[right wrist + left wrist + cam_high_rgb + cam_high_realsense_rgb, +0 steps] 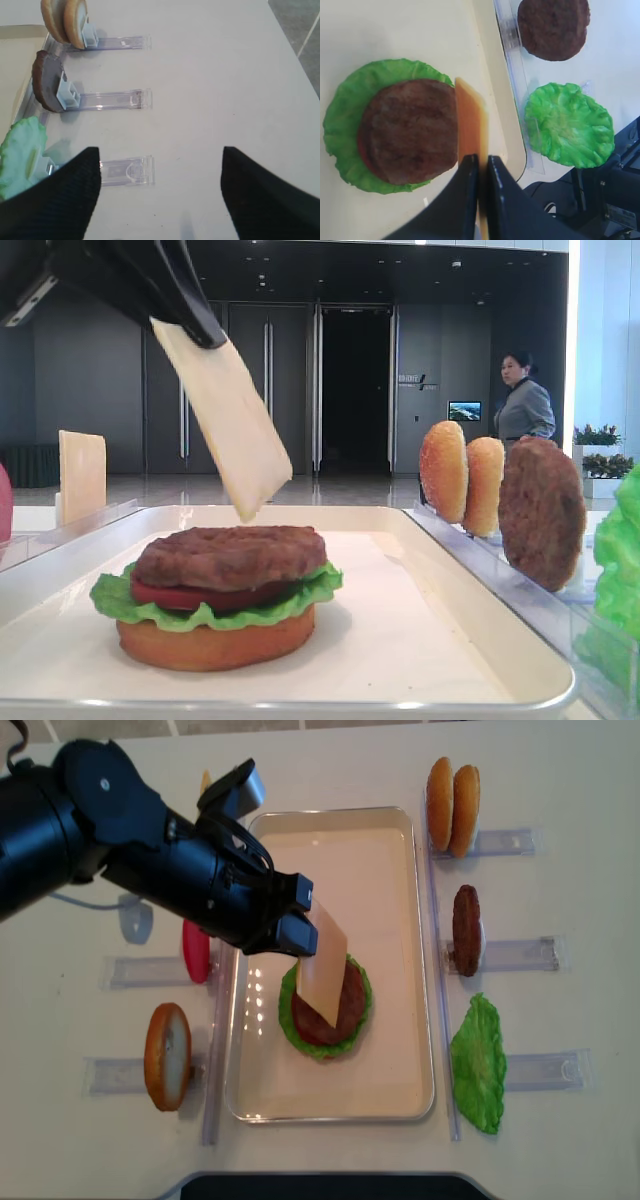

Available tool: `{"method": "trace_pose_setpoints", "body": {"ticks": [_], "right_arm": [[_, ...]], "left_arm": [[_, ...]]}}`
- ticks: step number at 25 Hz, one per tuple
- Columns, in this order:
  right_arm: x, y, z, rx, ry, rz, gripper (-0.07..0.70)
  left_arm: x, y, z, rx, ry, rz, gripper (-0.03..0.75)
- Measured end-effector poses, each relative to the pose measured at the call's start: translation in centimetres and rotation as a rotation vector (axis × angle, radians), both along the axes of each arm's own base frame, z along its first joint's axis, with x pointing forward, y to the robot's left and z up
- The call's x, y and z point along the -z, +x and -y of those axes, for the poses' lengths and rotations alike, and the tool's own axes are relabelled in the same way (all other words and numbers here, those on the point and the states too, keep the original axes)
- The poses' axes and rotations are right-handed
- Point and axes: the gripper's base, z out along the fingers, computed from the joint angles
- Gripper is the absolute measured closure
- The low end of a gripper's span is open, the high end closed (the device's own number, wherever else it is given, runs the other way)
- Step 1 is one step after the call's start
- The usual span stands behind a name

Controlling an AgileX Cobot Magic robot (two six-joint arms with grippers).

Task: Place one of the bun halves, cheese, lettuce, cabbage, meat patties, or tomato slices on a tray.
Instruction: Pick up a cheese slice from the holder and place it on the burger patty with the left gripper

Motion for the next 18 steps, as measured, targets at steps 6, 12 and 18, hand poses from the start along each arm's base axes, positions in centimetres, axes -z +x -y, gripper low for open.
{"method": "trace_pose_setpoints", "body": {"ticks": [6,12,18], "right_arm": [[0.0,0.0,0.0,0.000,0.000,0.000,0.122],[0.0,0.0,0.0,0.000,0.000,0.000,0.122],[0.0,0.0,0.0,0.000,0.000,0.000,0.122]], "left_arm": [[1.9,-0.5,-0.2,-0.029,-0.051,0.036,0.696],[2.4,-0.6,0.0,-0.053,-0.114,0.052,0.696],[3.3,-0.4,0.5,-0.043,-0.147,0.012,0.696]]}}
